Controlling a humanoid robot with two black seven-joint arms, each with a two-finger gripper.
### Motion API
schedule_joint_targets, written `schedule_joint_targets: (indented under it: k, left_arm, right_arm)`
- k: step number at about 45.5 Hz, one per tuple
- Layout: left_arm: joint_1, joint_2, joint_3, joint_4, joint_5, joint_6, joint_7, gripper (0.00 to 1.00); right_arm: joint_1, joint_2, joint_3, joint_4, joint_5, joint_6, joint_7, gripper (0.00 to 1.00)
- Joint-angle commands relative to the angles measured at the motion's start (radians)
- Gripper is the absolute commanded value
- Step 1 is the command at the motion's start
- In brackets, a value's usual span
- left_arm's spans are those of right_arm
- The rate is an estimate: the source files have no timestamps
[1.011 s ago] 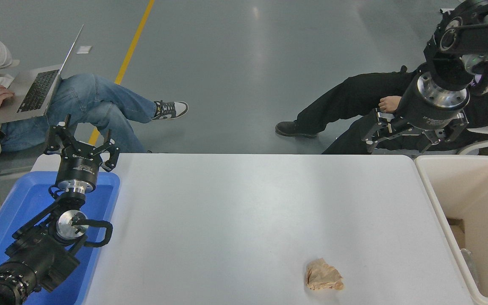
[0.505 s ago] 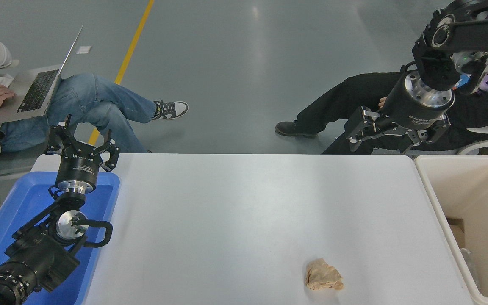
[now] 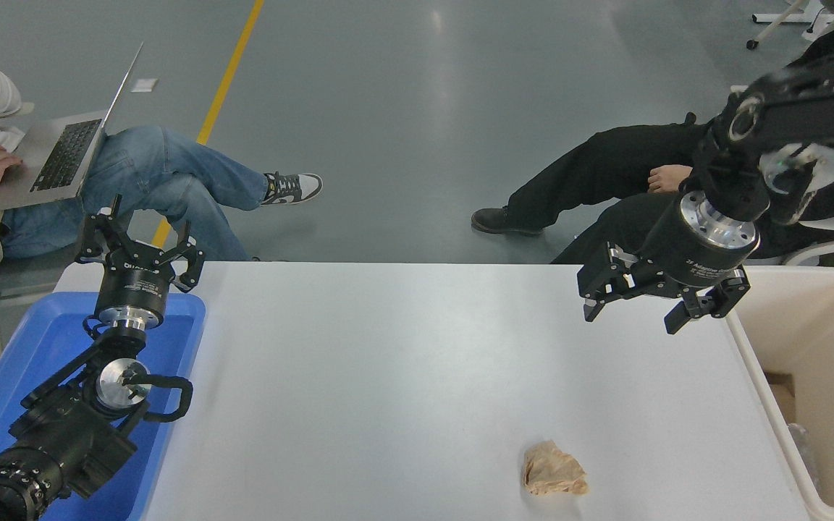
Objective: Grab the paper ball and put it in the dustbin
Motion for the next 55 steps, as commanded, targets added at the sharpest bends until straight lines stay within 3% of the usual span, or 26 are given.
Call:
schedule_joint_targets:
  k: [1, 8, 22, 37, 55]
  left_arm:
    - [0.001, 0.000, 0.000, 0.001, 0.002, 0.000, 0.001, 0.99]
    - [-0.001, 0.000, 0.000, 0.000, 0.002, 0.000, 0.001, 0.99]
    - [-0.001, 0.000, 0.000, 0.000, 0.002, 0.000, 0.001, 0.99]
    - [0.001, 0.000, 0.000, 0.000, 0.001, 0.000, 0.001, 0.99]
    - [-0.001, 0.000, 0.000, 0.000, 0.000, 0.000, 0.000, 0.99]
  right_arm:
    - [-0.152, 0.053, 0.018, 0.003, -0.001, 0.000, 0.000, 1.00]
    - [-0.229, 0.120, 0.020, 0.003, -0.001, -0.081, 0.000, 1.00]
    - [-0.315, 0.132, 0.058, -0.002, 0.005, -0.369, 0.000, 1.00]
    - [-0.414, 0.169, 0.113, -0.002, 0.000, -0.497, -0.008, 0.93]
    - [-0.514, 0.205, 0.130, -0.066, -0.006, -0.570, -0.008, 0.93]
